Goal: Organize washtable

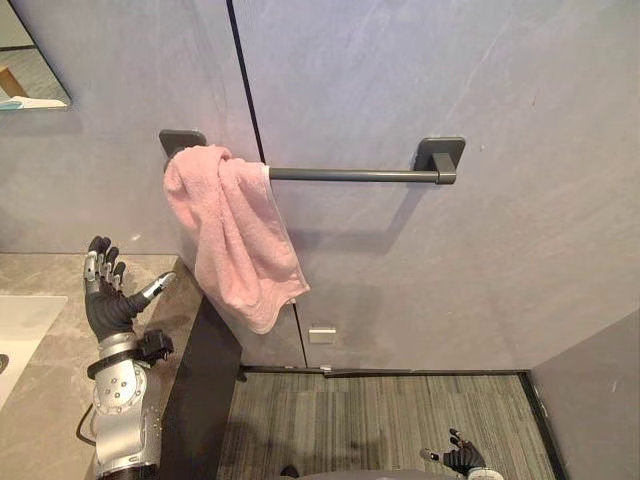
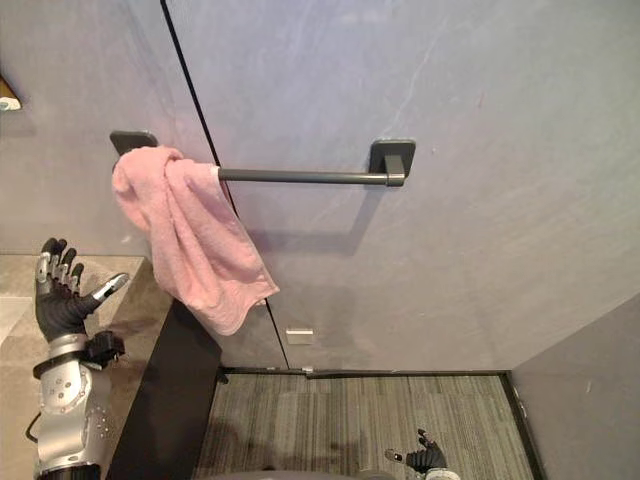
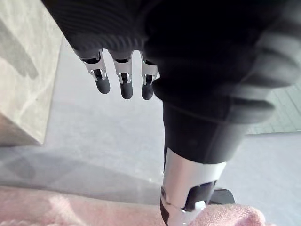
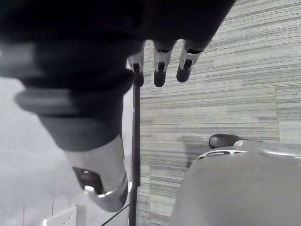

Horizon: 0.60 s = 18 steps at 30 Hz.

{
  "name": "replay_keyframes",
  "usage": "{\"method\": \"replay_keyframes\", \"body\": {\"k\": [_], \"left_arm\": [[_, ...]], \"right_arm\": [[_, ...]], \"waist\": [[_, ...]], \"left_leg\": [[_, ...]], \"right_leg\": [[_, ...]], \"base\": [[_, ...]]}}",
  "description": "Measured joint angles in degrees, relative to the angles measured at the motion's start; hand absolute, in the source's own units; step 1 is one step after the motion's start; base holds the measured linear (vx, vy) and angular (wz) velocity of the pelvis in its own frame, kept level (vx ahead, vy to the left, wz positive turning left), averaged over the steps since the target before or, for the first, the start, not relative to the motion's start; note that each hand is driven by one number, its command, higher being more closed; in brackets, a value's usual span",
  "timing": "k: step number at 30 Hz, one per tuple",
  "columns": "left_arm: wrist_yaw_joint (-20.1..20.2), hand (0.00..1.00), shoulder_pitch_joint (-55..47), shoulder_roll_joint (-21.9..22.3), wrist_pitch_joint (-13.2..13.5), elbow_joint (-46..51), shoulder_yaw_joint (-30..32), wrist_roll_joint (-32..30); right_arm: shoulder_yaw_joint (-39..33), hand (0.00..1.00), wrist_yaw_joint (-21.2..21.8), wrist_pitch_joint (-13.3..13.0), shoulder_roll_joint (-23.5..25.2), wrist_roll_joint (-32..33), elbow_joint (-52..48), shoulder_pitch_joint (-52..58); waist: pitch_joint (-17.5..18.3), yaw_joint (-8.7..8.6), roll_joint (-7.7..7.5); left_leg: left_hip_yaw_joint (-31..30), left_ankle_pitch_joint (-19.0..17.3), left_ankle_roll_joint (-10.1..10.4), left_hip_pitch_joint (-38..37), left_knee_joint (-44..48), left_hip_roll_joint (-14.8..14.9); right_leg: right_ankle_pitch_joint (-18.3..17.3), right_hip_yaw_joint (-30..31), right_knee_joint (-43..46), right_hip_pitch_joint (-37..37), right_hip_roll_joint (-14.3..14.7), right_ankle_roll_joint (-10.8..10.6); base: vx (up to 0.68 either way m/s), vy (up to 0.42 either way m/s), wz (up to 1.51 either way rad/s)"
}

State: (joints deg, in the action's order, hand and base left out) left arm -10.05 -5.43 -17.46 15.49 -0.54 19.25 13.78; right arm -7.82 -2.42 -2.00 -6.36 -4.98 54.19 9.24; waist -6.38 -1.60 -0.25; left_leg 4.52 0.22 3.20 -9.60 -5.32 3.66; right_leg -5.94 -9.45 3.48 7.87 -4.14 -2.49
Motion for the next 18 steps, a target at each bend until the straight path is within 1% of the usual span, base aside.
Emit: {"method": "replay_keyframes", "body": {"k": [3, 5, 8, 14, 18], "left_arm": [[0.0, 0.00, 2.6, -3.3, -0.1, -3.1, -0.1, -1.0], [0.0, 0.00, 3.7, -4.5, -0.2, -4.6, -0.1, -1.2], [0.0, 0.00, 4.7, -6.1, -0.8, -6.1, -0.6, -3.5], [0.2, 0.00, 5.7, -6.6, -1.6, -8.5, -1.8, -5.7], [1.3, 0.00, 6.5, -7.3, -2.0, -9.2, -4.7, -7.6]], "right_arm": [[1.7, 0.00, 0.2, 0.0, -0.7, -0.1, 0.0, 0.0], [1.9, 0.00, 0.3, 0.0, -0.8, -0.1, 0.0, 0.0], [1.9, 0.00, 0.4, 0.0, -0.9, -0.1, 0.0, 0.0], [2.0, 0.00, 1.4, 0.0, -0.9, -0.1, -0.2, -0.1], [2.0, 0.00, 1.4, 0.0, -0.9, -0.1, -0.2, 0.2]], "waist": [[0.0, -0.32, 0.02], [0.0, -0.48, 0.04], [0.0, -0.69, 0.03], [0.0, -0.64, 0.17], [0.0, -0.71, 0.18]], "left_leg": [[0.1, 0.0, 0.0, 0.2, 0.0, 0.0], [0.3, 0.0, 0.0, 0.3, 0.0, 0.0], [0.5, 0.0, 0.0, 0.7, 0.0, 0.0], [1.9, -0.1, -0.1, 0.9, 0.0, 0.1], [2.1, -0.1, -0.1, 1.1, 0.0, 0.0]], "right_leg": [[0.2, 0.1, -0.5, 0.0, 0.0, 0.0], [0.3, 0.3, -0.7, -0.1, 0.1, 0.0], [0.6, 0.5, -1.2, -0.3, 0.1, 0.1], [1.3, 2.1, -1.7, -0.9, 0.3, 0.2], [1.5, 2.4, -1.7, -1.2, 0.3, 0.1]], "base": [[0.00, 0.000, 0.00], [0.00, -0.002, -0.02], [-0.01, -0.006, -0.03], [-0.01, -0.008, -0.14], [-0.03, -0.010, -0.04]]}}
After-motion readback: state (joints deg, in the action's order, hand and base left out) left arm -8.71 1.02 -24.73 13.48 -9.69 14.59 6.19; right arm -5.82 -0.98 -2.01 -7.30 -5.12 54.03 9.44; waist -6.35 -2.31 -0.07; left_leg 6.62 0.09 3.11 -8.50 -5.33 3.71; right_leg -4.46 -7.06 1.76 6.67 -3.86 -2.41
